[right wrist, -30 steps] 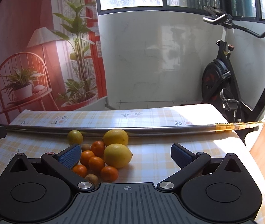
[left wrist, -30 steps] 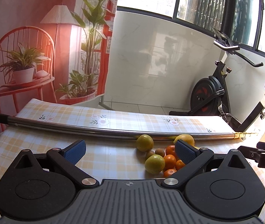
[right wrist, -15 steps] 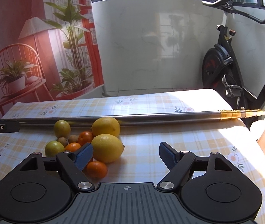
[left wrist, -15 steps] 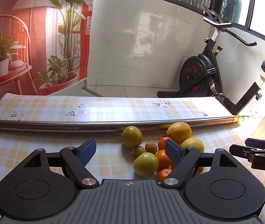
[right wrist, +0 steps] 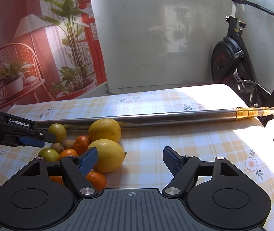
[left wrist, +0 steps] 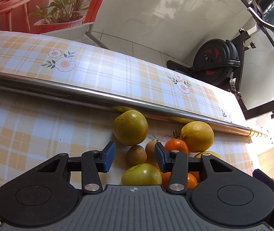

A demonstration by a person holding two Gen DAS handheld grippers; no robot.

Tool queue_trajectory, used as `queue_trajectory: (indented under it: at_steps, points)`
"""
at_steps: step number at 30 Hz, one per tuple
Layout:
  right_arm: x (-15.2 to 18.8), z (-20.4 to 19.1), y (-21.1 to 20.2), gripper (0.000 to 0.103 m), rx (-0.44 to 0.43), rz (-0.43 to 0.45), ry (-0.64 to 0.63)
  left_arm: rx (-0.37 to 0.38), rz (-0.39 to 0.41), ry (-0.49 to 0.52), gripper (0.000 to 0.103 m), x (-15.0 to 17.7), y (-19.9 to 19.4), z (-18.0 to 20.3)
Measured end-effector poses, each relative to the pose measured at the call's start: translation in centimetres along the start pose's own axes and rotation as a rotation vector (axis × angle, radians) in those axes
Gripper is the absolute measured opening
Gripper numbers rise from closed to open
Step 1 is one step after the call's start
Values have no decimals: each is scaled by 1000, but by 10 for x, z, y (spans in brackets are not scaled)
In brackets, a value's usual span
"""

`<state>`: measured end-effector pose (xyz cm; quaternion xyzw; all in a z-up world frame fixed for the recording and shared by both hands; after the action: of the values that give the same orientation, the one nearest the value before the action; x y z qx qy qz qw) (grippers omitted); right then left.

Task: Organize fruits
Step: 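Close the left tool on a brown kiwi while the right tool grasps a large lemon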

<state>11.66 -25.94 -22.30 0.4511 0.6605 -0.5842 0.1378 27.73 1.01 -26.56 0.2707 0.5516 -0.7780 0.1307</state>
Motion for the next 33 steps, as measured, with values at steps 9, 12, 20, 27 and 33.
queue_trajectory:
  at_steps: [9,12,20,27,33]
  points:
    - [1,1,9,72,5,-17,18,-14,-48,-3,46,0,17,0]
    - [1,2,10,72,5,-20,18,-20,-41,12,45,-1,20,3]
    - [0,3,11,72,11,-22,17,-14,-29,83,26,1,18,17]
    - [0,4,11,72,10,-24,18,13,-29,58,26,1,21,11]
    - [-1,4,10,72,15,-22,14,47,-43,18,27,1,28,7]
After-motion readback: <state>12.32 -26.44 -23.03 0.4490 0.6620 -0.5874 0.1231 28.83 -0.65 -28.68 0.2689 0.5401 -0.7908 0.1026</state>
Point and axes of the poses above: each gripper's, at about its wrist camera, not at the fingertips, and y roughly the way its jaws point, z to its right, x to its underside, the point moved 2 cm from there along y, roughly the way its jaws point, and after that the axes turned 14 degrees about y, right-handed, at the moved point
